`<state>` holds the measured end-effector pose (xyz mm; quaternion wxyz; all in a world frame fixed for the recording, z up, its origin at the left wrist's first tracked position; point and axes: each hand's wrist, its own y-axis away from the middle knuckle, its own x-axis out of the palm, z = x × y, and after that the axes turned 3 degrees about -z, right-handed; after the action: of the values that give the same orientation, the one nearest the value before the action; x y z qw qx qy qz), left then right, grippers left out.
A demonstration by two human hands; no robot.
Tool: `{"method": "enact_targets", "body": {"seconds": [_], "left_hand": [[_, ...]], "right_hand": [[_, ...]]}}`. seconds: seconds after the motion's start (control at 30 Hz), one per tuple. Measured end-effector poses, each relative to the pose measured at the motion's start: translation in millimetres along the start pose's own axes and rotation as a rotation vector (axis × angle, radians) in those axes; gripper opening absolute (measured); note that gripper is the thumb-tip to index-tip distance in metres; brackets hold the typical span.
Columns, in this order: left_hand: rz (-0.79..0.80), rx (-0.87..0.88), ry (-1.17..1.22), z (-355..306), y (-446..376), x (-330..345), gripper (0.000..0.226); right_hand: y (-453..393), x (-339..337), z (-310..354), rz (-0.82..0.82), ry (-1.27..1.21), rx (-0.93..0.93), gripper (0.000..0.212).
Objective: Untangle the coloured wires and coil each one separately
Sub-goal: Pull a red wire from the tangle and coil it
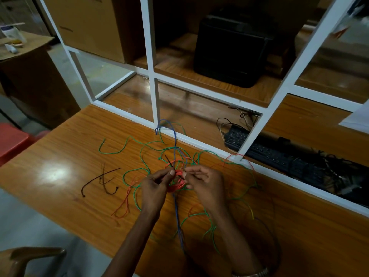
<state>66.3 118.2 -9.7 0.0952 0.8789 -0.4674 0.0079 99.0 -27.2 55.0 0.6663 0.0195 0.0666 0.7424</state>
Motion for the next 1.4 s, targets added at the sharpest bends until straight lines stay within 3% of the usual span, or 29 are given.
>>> {"method": "enact_targets", "body": {"seconds": [0.13, 0.3, 0.4, 0.5, 0.67, 0.77, 0.87, 1.0, 1.13, 1.4], "left_hand": [[0.092, 0.094, -0.107, 0.0, 2.1, -0.1, 0.010], [0.187, 0.142, -0.147, 0.7, 4.5, -0.8, 0.012], [0.189, 0.054, -0.017, 1.5, 6.6, -1.5, 0.011], [0.156, -0.088, 0.164, 4.9, 6.6, -3.1, 0.014], [0.032, -0.065, 0.057, 12.7, 3.0, -8.7, 0.010], [-0.018, -0.106, 0.119, 16.0, 0.2, -11.2, 0.010], [-0.047, -0.160, 0.234, 16.2, -1.4, -10.9, 0.018], [-0.060, -0.224, 0.351, 15.4, -3.2, -10.5, 0.011], [-0.041, -0.297, 0.450, 13.0, -5.4, -8.6, 0.011], [-0.062, -0.105, 0.196, 12.0, -0.4, -8.6, 0.018]], "right_hand": [[-1.7, -1.5, 2.5, -0.069, -0.102, 0.116, 0.008], [-0.2, -9.5, 3.9, 0.077, -0.278, 0.435, 0.015], [2.0, -12.1, 7.3, 0.134, -0.322, 0.517, 0.019], [5.2, -11.9, 8.8, 0.108, -0.175, 0.434, 0.015], [2.9, -14.0, 8.6, -0.009, -0.091, 0.309, 0.011], [2.4, -13.7, 9.1, -0.011, -0.049, 0.233, 0.008], [5.8, -12.1, 11.4, 0.043, 0.031, 0.172, 0.005], [14.9, -8.4, 8.1, 0.175, 0.114, 0.117, 0.008], [20.2, -5.2, -0.5, 0.187, 0.148, 0.099, 0.014], [21.3, -14.5, 4.5, 0.191, 0.118, 0.221, 0.006]]}}
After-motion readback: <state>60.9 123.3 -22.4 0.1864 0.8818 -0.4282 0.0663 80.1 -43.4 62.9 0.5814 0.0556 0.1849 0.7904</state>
